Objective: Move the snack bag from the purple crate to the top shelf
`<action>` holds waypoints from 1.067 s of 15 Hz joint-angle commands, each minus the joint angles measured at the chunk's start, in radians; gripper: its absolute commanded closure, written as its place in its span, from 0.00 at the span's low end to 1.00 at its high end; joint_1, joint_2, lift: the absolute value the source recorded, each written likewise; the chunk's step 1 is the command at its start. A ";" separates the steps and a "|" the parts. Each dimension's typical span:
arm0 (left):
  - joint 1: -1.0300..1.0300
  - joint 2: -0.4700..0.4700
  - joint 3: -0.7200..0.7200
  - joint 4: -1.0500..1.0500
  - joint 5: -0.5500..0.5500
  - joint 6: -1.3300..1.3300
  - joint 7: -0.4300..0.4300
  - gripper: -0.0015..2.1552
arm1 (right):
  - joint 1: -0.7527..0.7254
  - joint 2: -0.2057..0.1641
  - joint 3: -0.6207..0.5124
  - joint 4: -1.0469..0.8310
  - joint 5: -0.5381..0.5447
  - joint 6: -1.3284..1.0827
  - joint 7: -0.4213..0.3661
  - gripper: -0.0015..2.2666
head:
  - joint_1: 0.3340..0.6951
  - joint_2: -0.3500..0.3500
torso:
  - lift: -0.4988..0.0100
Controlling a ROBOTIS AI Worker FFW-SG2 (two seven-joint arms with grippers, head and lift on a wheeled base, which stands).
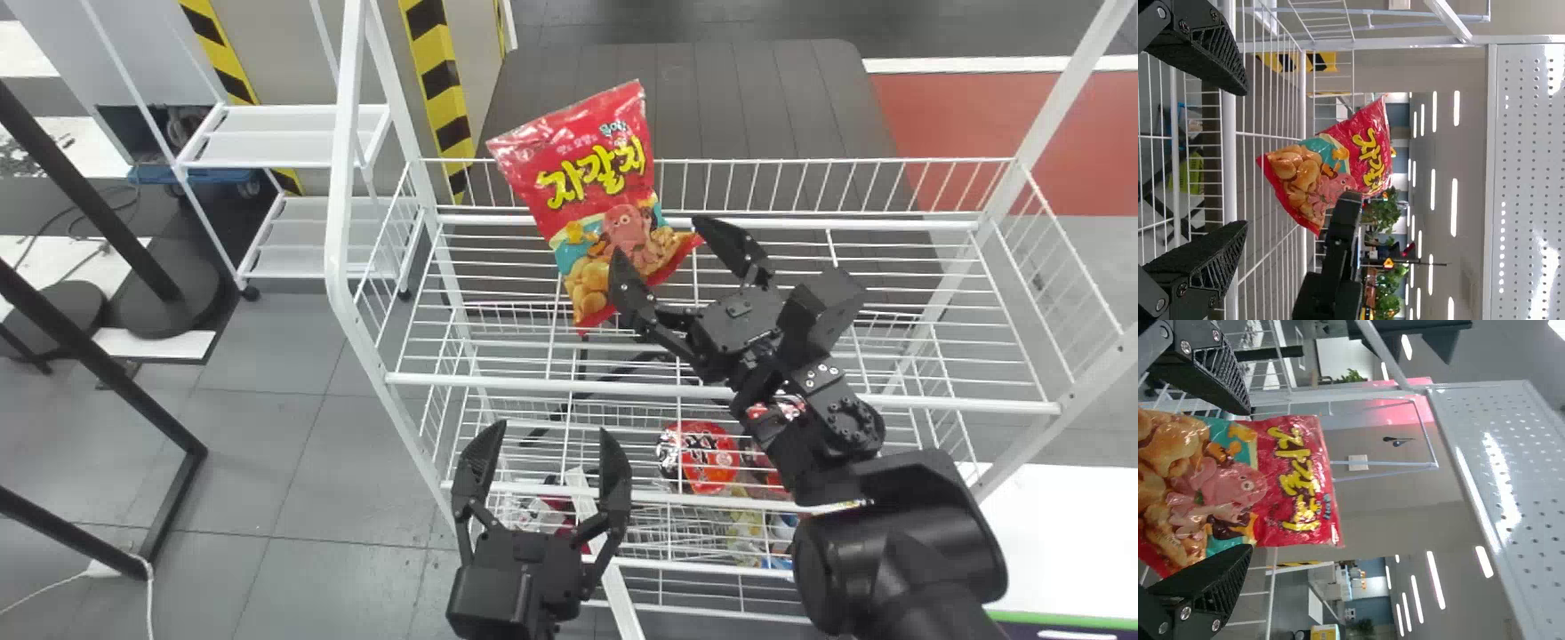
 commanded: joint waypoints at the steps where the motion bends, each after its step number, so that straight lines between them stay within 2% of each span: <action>1: 0.000 0.003 0.006 0.000 0.000 -0.011 0.000 0.06 | 0.082 0.006 -0.007 -0.226 -0.028 0.183 -0.023 0.05 | 1.00 0.65 | 0.99; 2: 0.000 0.003 0.007 0.000 0.000 -0.011 0.000 0.06 | 0.121 -0.017 -0.023 -0.320 -0.047 0.247 -0.026 0.05 | 1.00 0.66 | 0.99; 3: 0.000 0.003 0.009 -0.002 0.000 -0.011 -0.001 0.06 | 0.162 -0.071 -0.059 -0.416 -0.061 0.330 -0.029 0.05 | 1.00 0.66 | 0.99; 5: -0.001 0.000 0.014 -0.002 0.000 -0.011 -0.014 0.06 | 0.237 -0.152 -0.129 -0.544 -0.080 0.413 -0.029 0.05 | 1.00 0.64 | 0.99; 8: -0.005 0.000 0.012 -0.008 0.000 -0.008 -0.020 0.06 | 0.404 -0.222 -0.228 -0.679 -0.095 0.413 -0.029 0.05 | 1.00 0.53 | 0.99; 9: -0.001 0.003 0.014 -0.013 0.000 -0.008 -0.018 0.06 | 0.460 -0.224 -0.262 -0.708 -0.095 0.400 -0.024 0.05 | 1.00 0.47 | 0.99; 12: 0.017 0.009 0.027 -0.049 0.009 -0.002 -0.028 0.06 | 0.647 -0.224 -0.369 -0.757 -0.094 0.315 0.014 0.05 | 1.00 0.37 | 0.99; 16: 0.034 0.009 0.038 -0.097 0.023 0.032 -0.037 0.06 | 0.769 -0.219 -0.423 -0.689 -0.072 0.060 0.053 0.05 | 1.00 0.26 | 0.99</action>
